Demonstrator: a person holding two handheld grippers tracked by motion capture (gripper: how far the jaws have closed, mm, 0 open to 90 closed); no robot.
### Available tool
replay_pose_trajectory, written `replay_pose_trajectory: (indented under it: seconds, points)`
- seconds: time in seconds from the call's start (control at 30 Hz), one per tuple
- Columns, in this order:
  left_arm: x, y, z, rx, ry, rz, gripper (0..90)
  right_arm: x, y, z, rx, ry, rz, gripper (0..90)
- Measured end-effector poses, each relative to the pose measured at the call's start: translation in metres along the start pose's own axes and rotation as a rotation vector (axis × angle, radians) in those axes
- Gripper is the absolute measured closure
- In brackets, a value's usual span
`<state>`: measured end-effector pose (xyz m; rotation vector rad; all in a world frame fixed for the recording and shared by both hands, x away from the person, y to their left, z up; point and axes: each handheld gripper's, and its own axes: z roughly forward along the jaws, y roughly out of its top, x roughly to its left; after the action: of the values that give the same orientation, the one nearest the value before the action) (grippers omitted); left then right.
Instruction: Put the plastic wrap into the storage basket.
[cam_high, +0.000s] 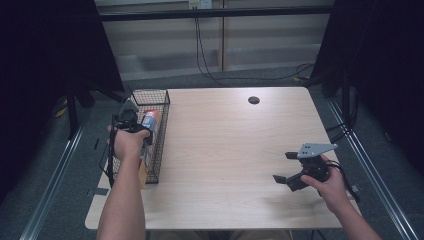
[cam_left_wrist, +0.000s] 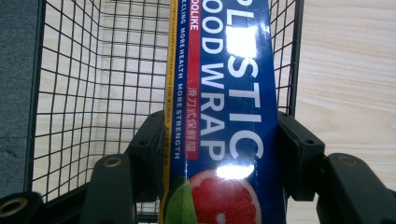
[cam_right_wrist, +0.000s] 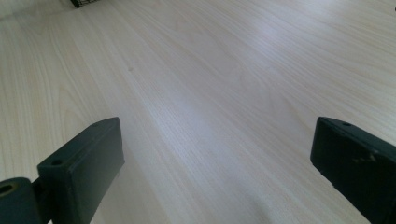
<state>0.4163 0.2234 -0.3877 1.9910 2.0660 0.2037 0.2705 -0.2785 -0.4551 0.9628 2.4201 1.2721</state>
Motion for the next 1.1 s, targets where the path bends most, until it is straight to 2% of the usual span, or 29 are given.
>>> replay_pose_trajectory:
  seconds: [0.33, 0.53, 1.1]
  points:
    - [0.0000, 0.0002, 0.0016, 0.009, 0.009, 0.008, 43.1, 0.0002, -0.0001, 0.0001, 0.001, 0.001, -0.001, 2.4]
    - [-0.0002, 0.0003, 0.0021, 0.005, 0.009, -0.006, 42.9, 0.0001, -0.0001, 0.0003, 0.002, 0.003, -0.004, 2.3]
    - [-0.0025, -0.0006, 0.0034, -0.002, 0.022, -0.003, 41.4, 0.0004, -0.0003, 0.0011, 0.002, 0.001, -0.004, 2.4]
